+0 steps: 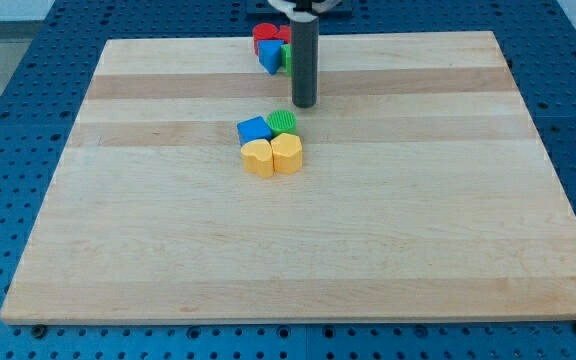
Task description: Point your arm to the center
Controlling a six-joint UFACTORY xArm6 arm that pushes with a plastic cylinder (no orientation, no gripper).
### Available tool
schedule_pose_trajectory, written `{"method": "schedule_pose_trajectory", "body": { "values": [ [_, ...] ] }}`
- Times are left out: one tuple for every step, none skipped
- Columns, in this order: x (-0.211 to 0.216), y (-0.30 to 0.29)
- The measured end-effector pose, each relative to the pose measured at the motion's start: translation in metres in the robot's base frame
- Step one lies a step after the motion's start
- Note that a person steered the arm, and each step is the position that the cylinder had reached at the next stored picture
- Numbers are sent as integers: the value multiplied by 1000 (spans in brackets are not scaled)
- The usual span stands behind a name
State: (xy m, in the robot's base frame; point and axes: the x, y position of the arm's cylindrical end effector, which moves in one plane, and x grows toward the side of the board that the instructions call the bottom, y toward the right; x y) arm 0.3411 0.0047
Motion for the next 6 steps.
{"method": "schedule_pose_trajectory", "body": {
  "values": [
    [1,57],
    [24,87],
    [70,59],
    [115,50],
    [125,24],
    [124,-36]
  ]
}}
